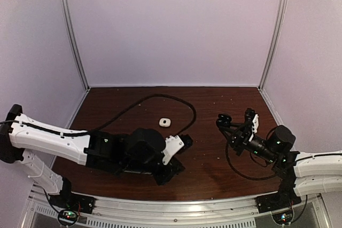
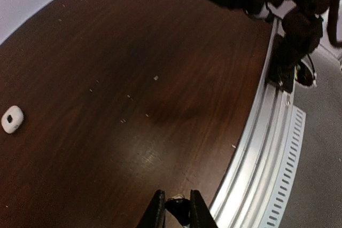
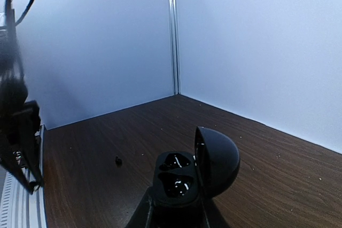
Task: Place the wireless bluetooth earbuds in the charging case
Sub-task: Pick up the right earbud from the corner of the board, then insert the right earbud into the right side groove of the charging case.
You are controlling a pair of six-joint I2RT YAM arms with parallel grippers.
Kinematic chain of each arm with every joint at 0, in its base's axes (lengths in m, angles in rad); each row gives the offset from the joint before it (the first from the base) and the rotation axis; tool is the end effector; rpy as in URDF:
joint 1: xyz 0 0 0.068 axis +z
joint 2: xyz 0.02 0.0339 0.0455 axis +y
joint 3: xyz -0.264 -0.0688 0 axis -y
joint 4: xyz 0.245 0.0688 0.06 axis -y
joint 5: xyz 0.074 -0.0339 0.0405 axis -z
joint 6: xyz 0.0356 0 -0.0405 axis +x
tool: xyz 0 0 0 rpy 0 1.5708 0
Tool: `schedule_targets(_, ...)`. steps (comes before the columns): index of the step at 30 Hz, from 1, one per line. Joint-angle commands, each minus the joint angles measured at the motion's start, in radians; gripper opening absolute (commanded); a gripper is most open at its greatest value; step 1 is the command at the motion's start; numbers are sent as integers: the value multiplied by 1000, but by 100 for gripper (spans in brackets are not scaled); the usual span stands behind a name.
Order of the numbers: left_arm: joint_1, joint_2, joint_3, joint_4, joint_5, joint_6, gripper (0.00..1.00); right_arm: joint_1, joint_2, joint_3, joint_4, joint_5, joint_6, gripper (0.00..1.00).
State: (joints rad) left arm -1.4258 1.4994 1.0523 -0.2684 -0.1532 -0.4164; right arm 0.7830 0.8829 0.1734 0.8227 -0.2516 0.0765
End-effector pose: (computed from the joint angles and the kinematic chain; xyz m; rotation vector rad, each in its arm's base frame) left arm 0.0531 -0.3262 0.2534 1.0878 2.1428 -0.7601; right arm 0.1250 0.1369 0.2156 -0.7222 1.3412 0.8773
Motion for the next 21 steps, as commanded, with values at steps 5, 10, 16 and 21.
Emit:
schedule_targets(5, 39, -254, -176, 536, -218, 243, 14, 23, 185, -22, 416, -235, -79, 0)
schedule_targets(10, 39, -269, -181, 660, -181, 349, 16, 88, 251, 47, 406, -248, -218, 0)
schedule_targets(16, 39, -226, -178, 773, -122, 440, 16, 148, 303, 114, 376, -245, -291, 0)
schedule_targets(21, 39, -191, -172, 824, -83, 489, 17, 172, 321, 147, 344, -247, -305, 0)
